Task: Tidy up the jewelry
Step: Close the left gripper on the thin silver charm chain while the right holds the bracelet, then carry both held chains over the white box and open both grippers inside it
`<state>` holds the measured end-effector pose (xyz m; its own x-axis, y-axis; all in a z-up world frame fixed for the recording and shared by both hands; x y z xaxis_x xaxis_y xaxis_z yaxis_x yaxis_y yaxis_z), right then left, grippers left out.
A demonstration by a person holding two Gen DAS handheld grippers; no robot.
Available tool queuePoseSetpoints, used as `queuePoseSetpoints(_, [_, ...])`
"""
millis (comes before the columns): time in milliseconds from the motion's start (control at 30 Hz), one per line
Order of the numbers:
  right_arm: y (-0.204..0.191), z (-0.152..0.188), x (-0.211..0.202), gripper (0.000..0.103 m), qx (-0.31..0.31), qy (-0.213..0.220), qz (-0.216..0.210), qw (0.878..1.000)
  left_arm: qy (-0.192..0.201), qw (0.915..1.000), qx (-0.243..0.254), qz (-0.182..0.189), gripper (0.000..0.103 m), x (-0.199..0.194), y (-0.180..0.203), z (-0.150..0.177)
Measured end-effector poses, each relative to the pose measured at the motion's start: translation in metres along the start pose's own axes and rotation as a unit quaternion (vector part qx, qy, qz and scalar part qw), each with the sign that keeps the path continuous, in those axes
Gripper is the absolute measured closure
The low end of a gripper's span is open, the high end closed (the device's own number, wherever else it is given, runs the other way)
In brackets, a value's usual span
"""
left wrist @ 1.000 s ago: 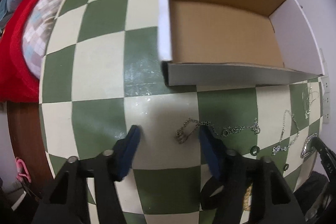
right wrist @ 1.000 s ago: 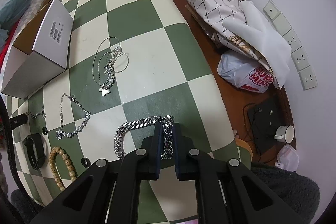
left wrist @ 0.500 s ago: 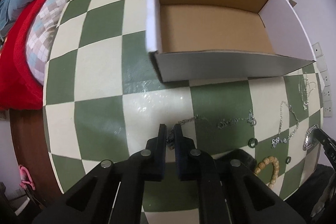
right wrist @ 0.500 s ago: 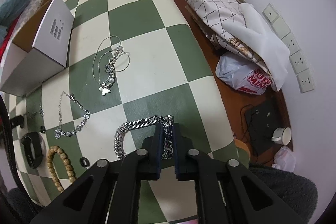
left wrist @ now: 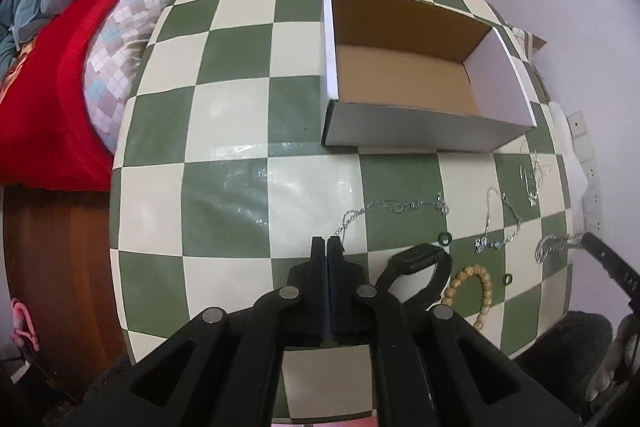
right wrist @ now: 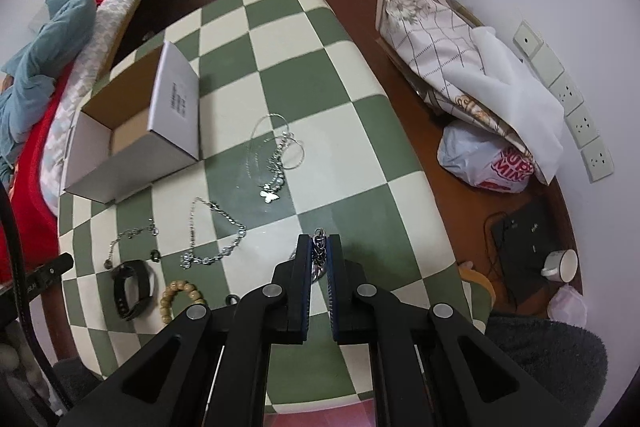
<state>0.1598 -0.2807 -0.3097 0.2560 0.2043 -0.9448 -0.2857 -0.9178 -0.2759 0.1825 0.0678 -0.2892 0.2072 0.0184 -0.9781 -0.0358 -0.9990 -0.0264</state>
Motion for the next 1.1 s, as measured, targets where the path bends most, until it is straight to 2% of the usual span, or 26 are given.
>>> queuePoseSetpoints(33, [-0.001,0.000,-0.001,0.096,-0.003,0.001,0.002,1.000,-0.008,0.9999,-0.003,-0.009,0.097,-0.004,0.006,0.002])
queuePoseSetpoints(67, [-0.001,0.001,-0.001,0.096,-0.005,0.002,0.004,1.000,-0.012,0.9998,-0.007,-0.015,0.089,0.002,-0.001,0.006])
queuePoseSetpoints(100, [0.001,0.002,0.001,0.096,-0.005,0.000,0.007,1.000,-0.012,0.9998,0.000,-0.016,0.075,0.010,-0.005,0.009])
queuePoseSetpoints(133, [0.003,0.003,0.003,0.096,-0.004,-0.003,0.009,1.000,-0.012,0.9997,0.003,-0.020,0.065,0.014,-0.006,0.010])
queuePoseSetpoints(167, [0.004,0.005,0.006,0.096,-0.002,-0.007,0.008,1.000,-0.013,0.9995,0.005,-0.027,0.049,0.020,-0.008,0.014])
queuePoseSetpoints(200, [0.006,0.007,0.008,0.096,0.000,-0.010,0.009,1.000,-0.015,0.9995,0.008,-0.026,0.047,0.024,-0.010,0.020])
queuePoseSetpoints(300, [0.012,0.011,0.014,0.096,0.003,-0.018,0.014,1.000,-0.020,0.9990,0.015,-0.038,0.048,0.032,-0.012,0.023])
queuePoseSetpoints(433, [0.015,0.011,0.016,0.096,0.004,-0.020,0.019,1.000,-0.031,0.9986,0.026,-0.033,0.049,0.041,-0.014,0.031])
queuePoseSetpoints(533, [0.018,0.010,0.019,0.096,0.007,-0.021,0.022,1.000,-0.022,0.9987,0.031,-0.033,0.049,0.041,-0.014,0.030])
queuePoseSetpoints(633, [0.018,0.011,0.022,0.096,0.007,-0.024,0.024,0.999,-0.014,0.9988,0.033,-0.032,0.056,0.039,-0.020,0.030])
queuePoseSetpoints(667, [0.018,0.011,0.023,0.096,0.007,-0.025,0.025,0.999,-0.010,0.9988,0.034,-0.033,0.065,0.037,-0.023,0.031])
queuePoseSetpoints(700, [0.018,0.012,0.024,0.096,0.007,-0.026,0.025,0.999,-0.005,0.9988,0.036,-0.032,0.080,0.035,-0.026,0.033])
queuePoseSetpoints(767, [0.018,0.012,0.026,0.096,0.008,-0.027,0.025,0.999,-0.006,0.9987,0.039,-0.033,0.093,0.034,-0.028,0.033])
queuePoseSetpoints(1000, [0.014,0.012,0.029,0.096,0.005,-0.026,0.026,0.999,0.000,0.9978,0.042,-0.051,0.093,0.032,-0.039,0.032])
queuePoseSetpoints(1033, [0.013,0.011,0.028,0.096,0.005,-0.025,0.025,0.999,0.001,0.9976,0.041,-0.055,0.093,0.038,-0.020,0.026])
queuePoseSetpoints(1100, [0.011,0.010,0.023,0.096,0.007,-0.024,0.017,1.000,0.003,0.9976,0.040,-0.057,0.094,0.036,-0.017,0.024])
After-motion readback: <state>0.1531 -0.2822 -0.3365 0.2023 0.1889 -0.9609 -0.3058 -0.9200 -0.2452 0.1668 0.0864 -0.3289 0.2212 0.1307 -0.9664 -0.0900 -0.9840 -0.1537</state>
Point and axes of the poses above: each gripper's, at about its wrist camera, not at the fingertips, and x roughly the way its jaws point, y to its right, z to its underside, the point moved 8 cm from there along x, roughly the way its jaws point, and after that the axes turned 6 degrees about -z, right-handed, at the moved point
